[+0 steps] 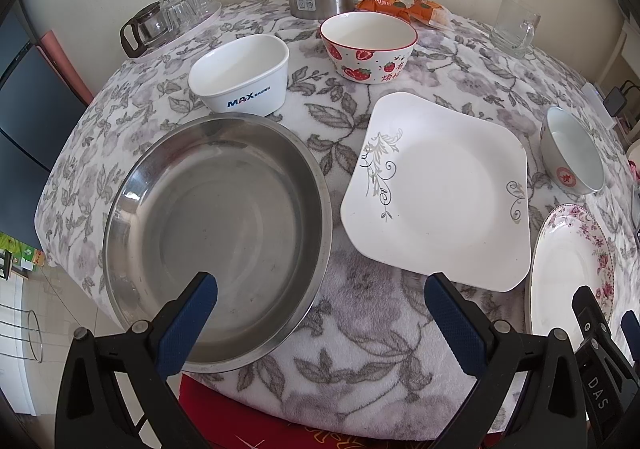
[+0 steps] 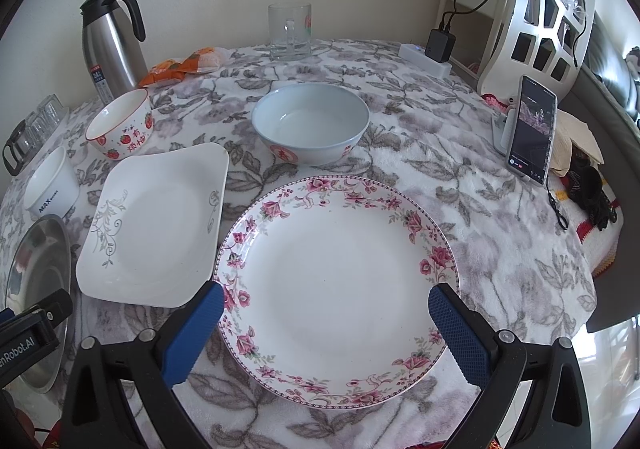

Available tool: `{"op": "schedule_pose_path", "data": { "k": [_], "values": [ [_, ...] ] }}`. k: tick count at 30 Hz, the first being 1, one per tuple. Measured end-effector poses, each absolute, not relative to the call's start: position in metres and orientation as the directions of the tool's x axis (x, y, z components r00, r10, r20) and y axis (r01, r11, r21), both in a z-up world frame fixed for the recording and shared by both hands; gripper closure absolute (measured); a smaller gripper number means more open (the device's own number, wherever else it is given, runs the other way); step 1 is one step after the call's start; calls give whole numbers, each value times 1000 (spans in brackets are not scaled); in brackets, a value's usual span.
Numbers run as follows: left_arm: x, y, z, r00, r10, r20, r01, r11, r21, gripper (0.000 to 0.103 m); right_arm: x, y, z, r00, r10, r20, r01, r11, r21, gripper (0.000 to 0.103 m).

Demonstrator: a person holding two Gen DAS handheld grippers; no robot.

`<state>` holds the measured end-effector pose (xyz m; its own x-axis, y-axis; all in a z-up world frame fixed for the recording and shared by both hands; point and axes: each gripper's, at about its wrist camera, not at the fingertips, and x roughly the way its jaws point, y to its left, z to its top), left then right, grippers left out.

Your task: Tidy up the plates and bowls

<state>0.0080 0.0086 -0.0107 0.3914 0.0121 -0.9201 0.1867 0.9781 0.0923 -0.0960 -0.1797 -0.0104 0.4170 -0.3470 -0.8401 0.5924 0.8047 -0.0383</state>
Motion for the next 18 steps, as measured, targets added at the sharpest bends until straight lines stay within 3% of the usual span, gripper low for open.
{"op": "schedule_pose_path", "data": {
  "k": [18],
  "values": [
    [14, 20, -7, 387, -3, -922, 164, 984, 66, 0, -89, -167, -8, 413, -340, -845, 577, 816, -46, 0]
  ]
}}
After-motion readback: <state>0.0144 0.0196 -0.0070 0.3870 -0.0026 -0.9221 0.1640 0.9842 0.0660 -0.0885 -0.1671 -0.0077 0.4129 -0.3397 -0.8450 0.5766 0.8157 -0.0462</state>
